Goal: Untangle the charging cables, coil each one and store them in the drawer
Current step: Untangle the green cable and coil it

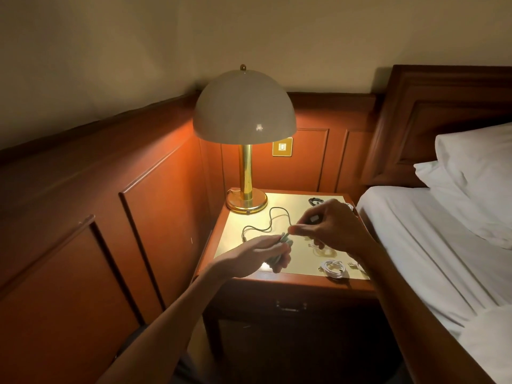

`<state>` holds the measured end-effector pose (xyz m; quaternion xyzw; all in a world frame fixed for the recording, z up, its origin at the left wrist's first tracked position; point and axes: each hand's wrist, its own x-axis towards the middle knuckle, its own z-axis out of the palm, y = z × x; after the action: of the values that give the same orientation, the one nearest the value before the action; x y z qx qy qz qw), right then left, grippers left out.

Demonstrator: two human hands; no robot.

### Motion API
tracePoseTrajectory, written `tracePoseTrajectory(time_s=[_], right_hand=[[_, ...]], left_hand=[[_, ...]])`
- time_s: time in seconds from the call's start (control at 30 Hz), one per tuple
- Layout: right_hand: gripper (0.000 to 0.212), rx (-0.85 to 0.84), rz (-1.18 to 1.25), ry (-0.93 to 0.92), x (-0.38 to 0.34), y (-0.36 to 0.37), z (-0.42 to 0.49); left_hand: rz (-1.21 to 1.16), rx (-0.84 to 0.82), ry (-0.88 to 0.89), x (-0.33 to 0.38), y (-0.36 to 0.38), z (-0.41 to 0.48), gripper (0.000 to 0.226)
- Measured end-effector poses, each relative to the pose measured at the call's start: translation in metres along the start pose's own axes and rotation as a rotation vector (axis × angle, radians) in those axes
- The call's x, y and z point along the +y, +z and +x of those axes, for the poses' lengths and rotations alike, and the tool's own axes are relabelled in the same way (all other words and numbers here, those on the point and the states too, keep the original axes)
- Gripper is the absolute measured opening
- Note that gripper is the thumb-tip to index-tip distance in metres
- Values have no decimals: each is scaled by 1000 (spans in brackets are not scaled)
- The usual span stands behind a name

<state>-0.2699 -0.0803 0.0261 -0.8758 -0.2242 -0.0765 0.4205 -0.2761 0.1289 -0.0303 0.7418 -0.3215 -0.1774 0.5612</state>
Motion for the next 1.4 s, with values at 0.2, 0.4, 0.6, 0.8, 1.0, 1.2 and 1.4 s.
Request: tracePoseTrajectory(time_s=[0.2,0.4,0.6,0.8,1.0,1.2,1.4], right_hand=[[52,-352,694,185,17,5,-12],[37,-296,810,151,24,19,-18],[34,-190,822,246,29,28,-17],[35,-111,862,281,38,26,-20],[36,-234,728,192,34,10,-27],[24,-71,595,124,28,15,-25],[16,180,422,114,33,35,-28]], left_hand=[[-589,-14,140,17,7,-3,25],[-659,-23,81,19,5,-3,23],[-367,215,-52,20,2,8,28],[117,495,-14,6,26,14,45],[93,282,-31,24,31,4,39],[63,312,-51,9,23,19,45],[198,584,-53,-2,41,33,50]])
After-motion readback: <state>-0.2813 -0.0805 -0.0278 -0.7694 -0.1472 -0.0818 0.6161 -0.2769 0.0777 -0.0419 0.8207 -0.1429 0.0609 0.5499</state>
